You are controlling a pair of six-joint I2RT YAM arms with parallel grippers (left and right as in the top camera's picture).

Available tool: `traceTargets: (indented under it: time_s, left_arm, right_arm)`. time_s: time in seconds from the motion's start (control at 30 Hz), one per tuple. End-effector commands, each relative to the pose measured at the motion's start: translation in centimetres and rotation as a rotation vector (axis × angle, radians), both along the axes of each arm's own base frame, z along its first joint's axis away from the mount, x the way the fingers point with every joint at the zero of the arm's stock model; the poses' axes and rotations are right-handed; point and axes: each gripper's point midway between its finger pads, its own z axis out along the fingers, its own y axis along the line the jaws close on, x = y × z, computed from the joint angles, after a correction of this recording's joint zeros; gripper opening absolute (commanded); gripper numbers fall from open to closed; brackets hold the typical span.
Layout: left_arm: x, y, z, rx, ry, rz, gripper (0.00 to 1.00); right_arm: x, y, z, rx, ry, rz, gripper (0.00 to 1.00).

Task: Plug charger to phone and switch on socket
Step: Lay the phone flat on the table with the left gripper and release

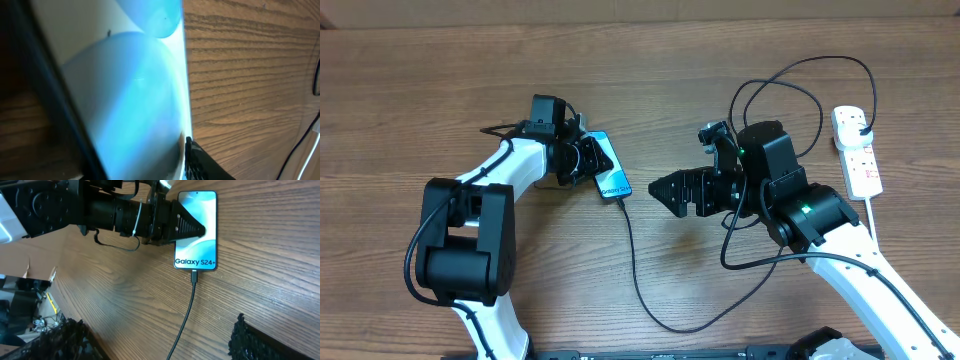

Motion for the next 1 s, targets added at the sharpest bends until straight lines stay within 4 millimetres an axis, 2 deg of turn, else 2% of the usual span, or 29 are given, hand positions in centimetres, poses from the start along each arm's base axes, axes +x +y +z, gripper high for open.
traceTargets:
  time_s: [0.0, 0.1, 0.2, 0.23, 0.27, 0.33, 0.37, 0.43, 0.47, 0.63, 0.73, 0.83, 0.97]
  left_arm:
    - [-0.1, 0.2, 0.0, 0.032, -0.006, -0.010, 0.47]
    - [-0.4, 0.2, -0.1, 0.034, 0.009, -0.010, 0.64]
    - [-0.6, 0.4, -0.2, 0.039, 0.020, -0.007, 0.73]
    - [-0.6, 0.5, -0.2, 0.038, 0.022, -0.003, 0.86]
    - [-0.6, 0.5, -0.1, 0.030, 0.027, 0.002, 0.93]
    - [-0.5, 0.6, 0.2, -0.007, 0.038, 0.020, 1.00]
    - [-0.4, 0.6, 0.6, -0.042, 0.040, 0.022, 1.00]
    - [0.1, 0.7, 2.0, -0.119, 0.024, 0.019, 1.00]
    - [0.4, 0.8, 2.9, -0.138, 0.000, 0.011, 1.00]
    - [1.2, 1.0, 6.5, -0.124, -0.141, -0.050, 1.00]
    - [1.6, 1.1, 9.7, -0.103, -0.254, -0.086, 1.00]
    - [1.4, 1.1, 13.5, -0.092, -0.374, -0.129, 1.00]
    - [0.3, 1.1, 16.9, -0.075, -0.465, -0.166, 1.00]
  right_arm:
    - [0.3, -0.2, 1.7, 0.012, -0.051, -0.007, 0.96]
    - [0.2, -0.2, 1.6, 0.008, -0.044, -0.007, 0.96]
    - [0.5, -0.7, 1.4, -0.016, -0.042, -0.031, 0.96]
    - [0.8, -1.2, 1.4, -0.034, -0.041, -0.054, 0.99]
    - [1.0, -1.6, 1.6, -0.044, -0.041, -0.071, 1.00]
    - [2.1, -3.6, 2.1, -0.084, -0.040, -0.148, 1.00]
    - [2.9, -5.2, 2.5, -0.115, -0.042, -0.209, 1.00]
    - [5.2, -10.8, 3.8, -0.201, -0.049, -0.407, 1.00]
    - [5.9, -13.0, 4.3, -0.221, -0.052, -0.479, 1.00]
    - [8.2, -21.4, 6.1, -0.235, -0.067, -0.731, 1.00]
    - [9.1, -26.8, 6.7, -0.232, -0.076, -0.879, 1.00]
    - [9.8, -31.9, 6.4, -0.236, -0.072, -1.008, 1.00]
    - [10.4, -38.0, 4.3, -0.227, -0.004, -1.161, 1.00]
